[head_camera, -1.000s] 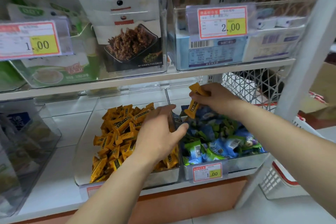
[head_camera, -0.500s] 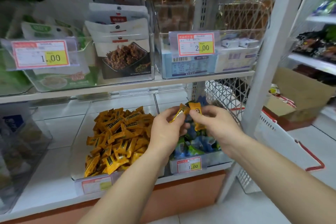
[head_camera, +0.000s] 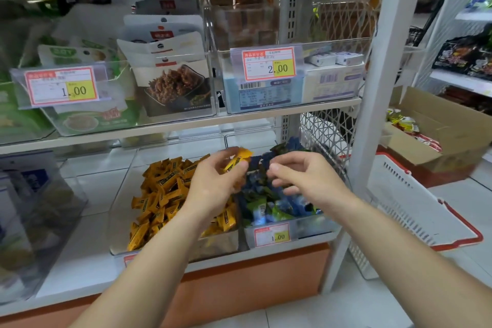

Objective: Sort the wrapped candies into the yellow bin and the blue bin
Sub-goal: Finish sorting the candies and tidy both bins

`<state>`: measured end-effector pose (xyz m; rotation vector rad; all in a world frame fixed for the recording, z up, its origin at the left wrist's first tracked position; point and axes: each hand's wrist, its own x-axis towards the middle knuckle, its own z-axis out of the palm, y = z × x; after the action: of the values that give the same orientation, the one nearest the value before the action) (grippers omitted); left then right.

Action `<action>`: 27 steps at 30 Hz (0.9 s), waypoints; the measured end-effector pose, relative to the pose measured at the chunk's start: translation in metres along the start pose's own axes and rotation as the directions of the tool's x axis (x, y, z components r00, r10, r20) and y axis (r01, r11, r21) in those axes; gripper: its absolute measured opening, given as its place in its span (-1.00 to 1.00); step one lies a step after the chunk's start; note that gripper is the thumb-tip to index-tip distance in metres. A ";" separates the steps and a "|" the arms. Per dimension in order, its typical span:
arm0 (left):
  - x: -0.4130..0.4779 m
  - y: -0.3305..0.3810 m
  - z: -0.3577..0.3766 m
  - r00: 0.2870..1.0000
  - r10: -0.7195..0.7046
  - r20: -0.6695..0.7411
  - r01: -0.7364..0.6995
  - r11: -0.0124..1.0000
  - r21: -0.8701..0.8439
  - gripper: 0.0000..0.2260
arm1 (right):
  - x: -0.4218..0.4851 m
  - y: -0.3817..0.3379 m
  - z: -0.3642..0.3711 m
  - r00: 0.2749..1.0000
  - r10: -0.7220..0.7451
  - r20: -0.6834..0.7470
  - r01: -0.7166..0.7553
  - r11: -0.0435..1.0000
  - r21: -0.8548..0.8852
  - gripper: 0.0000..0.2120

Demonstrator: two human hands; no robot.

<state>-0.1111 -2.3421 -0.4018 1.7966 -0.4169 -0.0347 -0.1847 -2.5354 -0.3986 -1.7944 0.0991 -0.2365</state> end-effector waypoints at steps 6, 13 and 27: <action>0.022 -0.036 -0.052 0.988 0.115 -0.102 -0.009 0.704 0.710 -0.68 | 0.022 0.047 -0.044 0.996 -0.038 -0.085 -0.035 0.699 -0.714 -0.48; 0.041 -0.032 -0.033 0.971 0.229 -0.073 -0.064 0.542 0.838 -0.58 | 0.050 0.085 -0.047 0.998 0.062 0.009 -0.031 0.600 -0.799 -0.20; 0.160 -0.093 0.130 0.917 -0.397 0.022 0.304 0.737 0.603 -0.49 | 0.062 0.117 -0.023 0.990 0.143 -0.016 -0.087 0.500 -0.862 -0.28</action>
<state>0.0314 -2.4919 -0.4931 2.4921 -0.1872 -0.3455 -0.1226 -2.5974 -0.5008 -2.8073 0.3503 -0.0125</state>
